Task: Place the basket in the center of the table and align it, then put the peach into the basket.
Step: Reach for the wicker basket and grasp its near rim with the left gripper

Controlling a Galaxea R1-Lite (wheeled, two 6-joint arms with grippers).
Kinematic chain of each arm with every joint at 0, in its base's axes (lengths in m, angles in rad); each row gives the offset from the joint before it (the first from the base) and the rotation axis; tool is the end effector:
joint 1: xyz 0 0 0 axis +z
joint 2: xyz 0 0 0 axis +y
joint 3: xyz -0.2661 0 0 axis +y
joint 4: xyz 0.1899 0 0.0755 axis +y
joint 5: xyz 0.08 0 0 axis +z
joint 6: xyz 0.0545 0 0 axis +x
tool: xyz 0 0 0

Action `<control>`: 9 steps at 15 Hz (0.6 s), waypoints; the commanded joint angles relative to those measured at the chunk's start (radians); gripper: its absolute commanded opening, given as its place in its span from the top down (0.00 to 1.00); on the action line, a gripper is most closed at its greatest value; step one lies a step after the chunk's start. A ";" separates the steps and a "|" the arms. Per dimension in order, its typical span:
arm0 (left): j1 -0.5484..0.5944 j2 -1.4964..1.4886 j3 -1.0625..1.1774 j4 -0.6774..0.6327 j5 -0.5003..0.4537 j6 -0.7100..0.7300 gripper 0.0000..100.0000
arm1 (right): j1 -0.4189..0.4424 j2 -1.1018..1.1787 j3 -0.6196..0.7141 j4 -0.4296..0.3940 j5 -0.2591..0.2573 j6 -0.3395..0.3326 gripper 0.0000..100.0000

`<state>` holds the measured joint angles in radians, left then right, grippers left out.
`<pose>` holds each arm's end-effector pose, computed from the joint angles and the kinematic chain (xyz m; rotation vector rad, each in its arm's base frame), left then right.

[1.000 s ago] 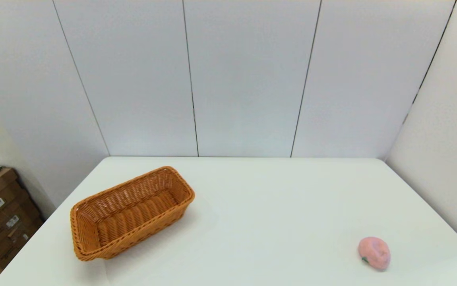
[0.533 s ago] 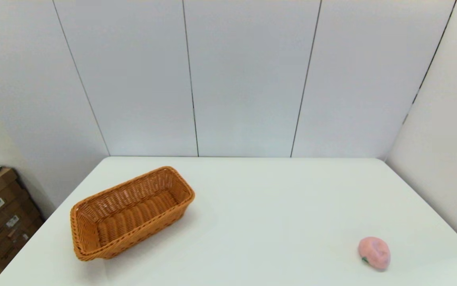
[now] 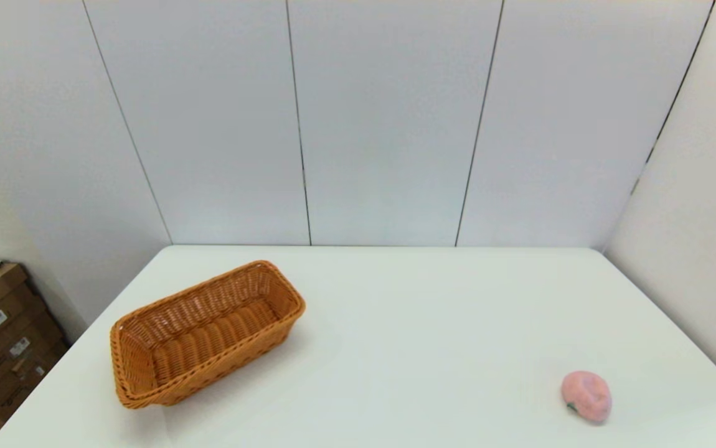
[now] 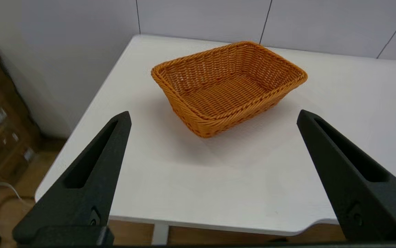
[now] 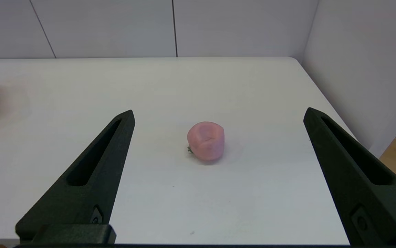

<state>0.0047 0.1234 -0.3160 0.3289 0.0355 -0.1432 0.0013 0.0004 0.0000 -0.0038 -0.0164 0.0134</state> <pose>0.0411 0.0021 0.1249 -0.1409 0.1332 0.0498 0.0583 -0.0008 0.0760 0.0134 -0.0035 -0.0151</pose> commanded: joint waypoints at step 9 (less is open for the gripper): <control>0.009 1.122 -0.296 0.015 0.185 -0.566 0.00 | 0.000 0.000 0.000 0.001 0.001 -0.003 0.00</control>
<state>0.0157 0.9149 -0.5487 0.3481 0.2015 -0.5830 0.0013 0.0004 0.0000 -0.0038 -0.0162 0.0096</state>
